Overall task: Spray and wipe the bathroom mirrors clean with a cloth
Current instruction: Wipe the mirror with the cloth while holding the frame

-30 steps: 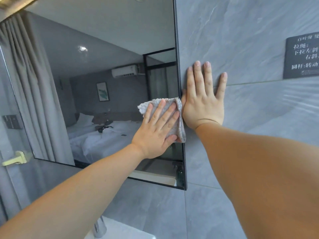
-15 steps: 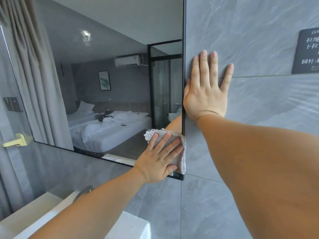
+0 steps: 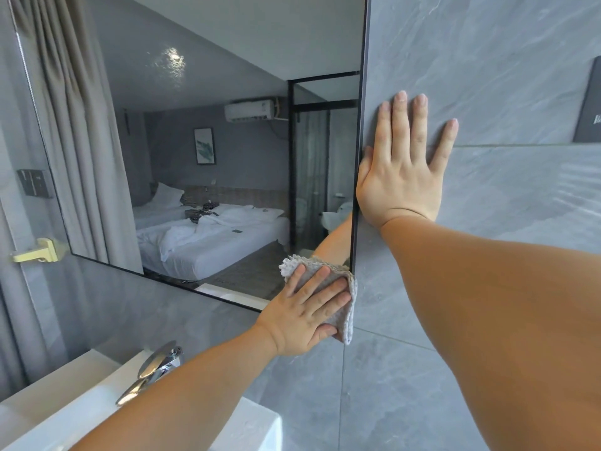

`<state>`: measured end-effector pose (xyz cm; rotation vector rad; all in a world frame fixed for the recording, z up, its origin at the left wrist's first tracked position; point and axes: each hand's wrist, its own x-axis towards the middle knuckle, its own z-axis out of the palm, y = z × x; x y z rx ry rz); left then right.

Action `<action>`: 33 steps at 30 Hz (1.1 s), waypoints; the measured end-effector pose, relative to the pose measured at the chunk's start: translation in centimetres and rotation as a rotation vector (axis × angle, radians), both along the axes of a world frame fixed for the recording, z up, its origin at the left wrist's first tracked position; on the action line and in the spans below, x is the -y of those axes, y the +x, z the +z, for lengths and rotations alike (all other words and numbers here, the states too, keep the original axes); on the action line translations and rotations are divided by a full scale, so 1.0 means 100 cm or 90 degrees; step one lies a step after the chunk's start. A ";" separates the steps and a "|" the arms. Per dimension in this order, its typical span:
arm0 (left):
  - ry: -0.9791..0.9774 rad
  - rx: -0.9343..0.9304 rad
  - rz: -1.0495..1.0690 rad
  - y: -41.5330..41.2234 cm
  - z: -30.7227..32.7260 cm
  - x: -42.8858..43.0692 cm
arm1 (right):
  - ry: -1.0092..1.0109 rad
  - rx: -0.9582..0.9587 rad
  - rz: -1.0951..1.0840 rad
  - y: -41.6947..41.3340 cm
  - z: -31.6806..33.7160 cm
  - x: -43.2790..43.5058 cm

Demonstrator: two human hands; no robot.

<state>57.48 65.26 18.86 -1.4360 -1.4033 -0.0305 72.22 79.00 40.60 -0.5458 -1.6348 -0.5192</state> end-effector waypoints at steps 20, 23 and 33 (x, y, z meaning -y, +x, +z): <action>0.516 0.652 0.081 -0.038 0.190 0.003 | -0.005 -0.005 0.026 0.000 -0.002 -0.001; 0.637 0.880 0.100 -0.086 0.183 0.033 | 0.003 -0.015 0.032 -0.002 -0.002 -0.002; 0.601 0.866 0.092 -0.007 0.144 -0.010 | -0.011 -0.008 0.038 0.000 -0.001 0.000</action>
